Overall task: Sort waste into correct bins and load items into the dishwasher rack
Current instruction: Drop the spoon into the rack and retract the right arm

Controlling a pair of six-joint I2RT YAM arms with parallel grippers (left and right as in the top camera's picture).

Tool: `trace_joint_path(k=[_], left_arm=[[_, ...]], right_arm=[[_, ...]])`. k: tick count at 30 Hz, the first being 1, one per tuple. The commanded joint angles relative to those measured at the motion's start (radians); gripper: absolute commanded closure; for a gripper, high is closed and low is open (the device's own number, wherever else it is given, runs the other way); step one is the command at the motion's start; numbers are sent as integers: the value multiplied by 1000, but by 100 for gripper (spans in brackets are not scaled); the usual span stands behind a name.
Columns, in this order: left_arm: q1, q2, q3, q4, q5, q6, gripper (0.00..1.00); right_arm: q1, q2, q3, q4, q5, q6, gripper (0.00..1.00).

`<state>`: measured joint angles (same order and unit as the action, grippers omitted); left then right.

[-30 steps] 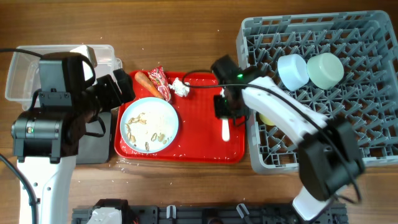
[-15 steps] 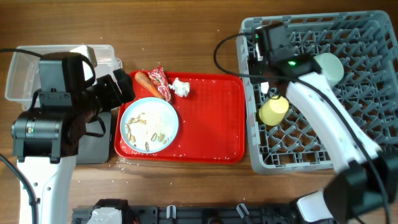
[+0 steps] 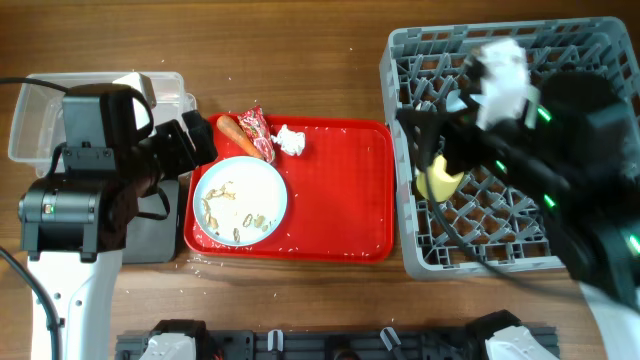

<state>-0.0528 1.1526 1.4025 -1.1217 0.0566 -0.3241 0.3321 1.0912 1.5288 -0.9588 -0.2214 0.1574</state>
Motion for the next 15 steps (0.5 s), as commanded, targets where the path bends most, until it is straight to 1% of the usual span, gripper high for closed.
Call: trace_joint_path(k=[1, 4, 6, 8, 9, 12, 14, 15], left_arm=[[5, -4, 13, 2, -6, 2, 0], [5, -4, 13, 2, -6, 2, 0], [5, -4, 13, 2, -6, 2, 0], [5, -4, 13, 2, -6, 2, 0], [5, -4, 13, 2, -6, 2, 0], [5, -4, 13, 2, -6, 2, 0], [5, -4, 13, 2, -6, 2, 0], [5, -4, 13, 2, -6, 2, 0]], right_arm=[[1, -66, 0, -93, 26, 52, 0], [1, -154, -1, -158, 207, 35, 0], [3, -211, -6, -149, 261, -50, 0], [-5, -281, -55, -87, 277, -172, 0], [-27, -327, -108, -29, 275, -212, 0], [-114, -463, -320, 101, 259, -199, 0], [-191, -592, -556, 213, 185, -173, 0], [-214, -639, -646, 262, 154, -173, 0]])
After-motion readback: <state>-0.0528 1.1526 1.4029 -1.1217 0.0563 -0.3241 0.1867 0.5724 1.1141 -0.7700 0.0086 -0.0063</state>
